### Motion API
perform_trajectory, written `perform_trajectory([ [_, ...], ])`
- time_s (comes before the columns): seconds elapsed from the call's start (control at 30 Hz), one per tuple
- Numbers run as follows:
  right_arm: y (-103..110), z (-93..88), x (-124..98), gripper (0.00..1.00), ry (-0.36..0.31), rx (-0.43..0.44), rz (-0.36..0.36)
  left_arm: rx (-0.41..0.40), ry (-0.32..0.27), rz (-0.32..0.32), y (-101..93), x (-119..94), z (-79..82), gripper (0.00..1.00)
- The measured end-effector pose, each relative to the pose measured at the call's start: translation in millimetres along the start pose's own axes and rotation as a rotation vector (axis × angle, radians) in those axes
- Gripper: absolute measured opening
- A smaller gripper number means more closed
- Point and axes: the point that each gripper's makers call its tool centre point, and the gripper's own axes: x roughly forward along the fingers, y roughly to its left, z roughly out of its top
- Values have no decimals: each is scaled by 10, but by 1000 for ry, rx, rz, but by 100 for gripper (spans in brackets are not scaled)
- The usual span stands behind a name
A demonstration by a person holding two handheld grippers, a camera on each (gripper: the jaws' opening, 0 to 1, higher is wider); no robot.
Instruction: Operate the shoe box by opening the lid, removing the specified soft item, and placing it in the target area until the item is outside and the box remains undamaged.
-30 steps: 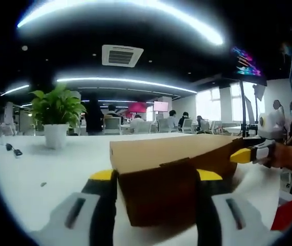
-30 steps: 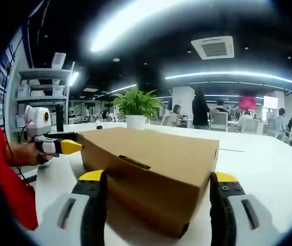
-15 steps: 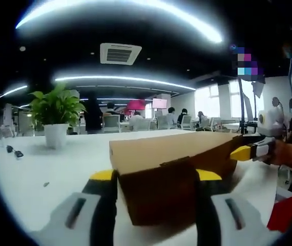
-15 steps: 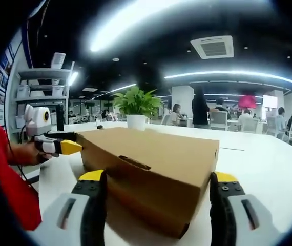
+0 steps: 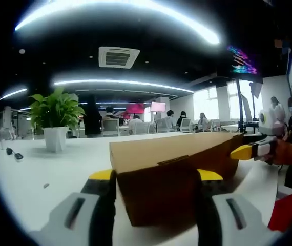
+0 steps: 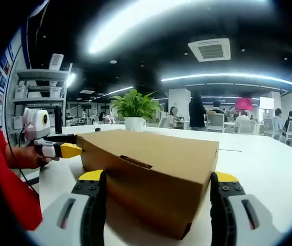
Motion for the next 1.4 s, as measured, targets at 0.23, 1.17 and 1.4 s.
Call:
perform_trajectory([
  [0.23, -1, -23, -1, 86, -1, -9, -3, 7, 17, -7, -16, 1, 23, 62],
  [1.17, 1, -26, -14, 86, 20, -16, -7, -23, -26, 3, 43, -75, 56, 56],
  [1.4, 46, 11, -90, 88, 12, -50, 20, -68, -22, -24, 47, -159, 103, 64],
])
